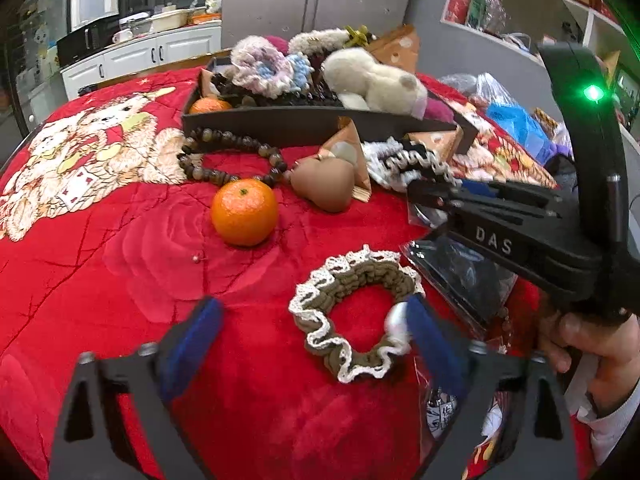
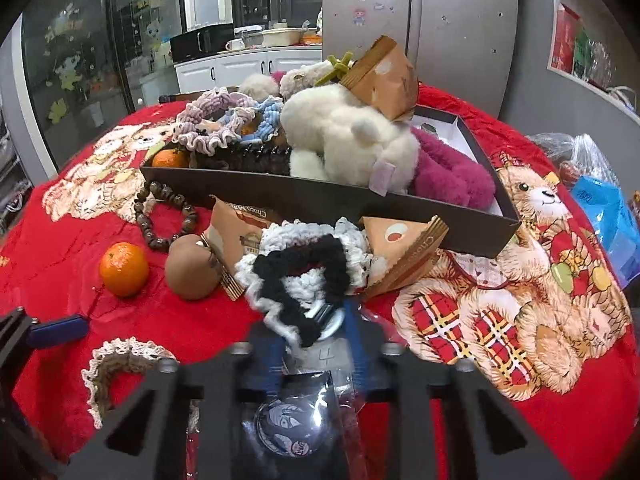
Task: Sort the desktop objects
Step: 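Grasp the brown-white scrunchie with left tool while right tool grasps the black scrunchie, then carry both scrunchies over the black box, lowering them among the plush toys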
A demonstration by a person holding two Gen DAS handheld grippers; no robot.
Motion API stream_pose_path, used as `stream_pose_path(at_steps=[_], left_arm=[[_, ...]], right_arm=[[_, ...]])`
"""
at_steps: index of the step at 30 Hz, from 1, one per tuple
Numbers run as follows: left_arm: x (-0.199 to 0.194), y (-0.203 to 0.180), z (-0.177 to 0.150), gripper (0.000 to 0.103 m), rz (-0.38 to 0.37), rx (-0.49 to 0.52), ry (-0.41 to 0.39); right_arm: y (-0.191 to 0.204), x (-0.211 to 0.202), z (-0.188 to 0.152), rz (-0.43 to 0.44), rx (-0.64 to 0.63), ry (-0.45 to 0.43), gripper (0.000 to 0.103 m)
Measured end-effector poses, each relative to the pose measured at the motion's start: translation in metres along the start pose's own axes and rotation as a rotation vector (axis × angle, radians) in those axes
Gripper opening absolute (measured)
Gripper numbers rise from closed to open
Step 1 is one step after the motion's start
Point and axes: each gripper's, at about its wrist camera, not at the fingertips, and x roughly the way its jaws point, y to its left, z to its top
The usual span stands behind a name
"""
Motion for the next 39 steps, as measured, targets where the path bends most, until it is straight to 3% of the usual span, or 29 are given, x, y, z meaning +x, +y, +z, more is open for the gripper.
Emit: stream_pose_path(at_steps=[1,2,6,9,32,36,39], left_arm=[[-0.001,0.001,0.0,0.048,0.02,-0.004,-0.006],[0.0,0.002,0.001,0.039,0.064,0.002,-0.004],[-0.002,0.006,0.001,0.022,0.063,0.003,-0.009],[-0.004,0.011,0.001,0.016,0.051,-0.014,-0.013],[-0.048,0.0,0.006,0.012,0.024,-0.006,-0.084],[-0.062,-0.004,0.011,0.012,0.014,-0.001,-0.106],[-0.073,-0.008,0.014,0.012,0.011,0.003,-0.123]], right_arm=[[-0.001,-0.001,0.0,0.003,0.005,-0.003,0.023],[-0.001,-0.001,0.0,0.004,0.006,-0.002,0.023],[-0.003,-0.004,0.0,0.007,0.015,-0.011,0.023],[-0.006,-0.01,-0.001,0.013,0.024,-0.019,0.023],[0.017,-0.065,-0.002,0.063,0.009,-0.1,0.023],[0.017,-0.071,0.0,0.105,0.058,-0.084,0.023],[0.021,-0.077,0.0,0.084,0.051,-0.098,0.023]])
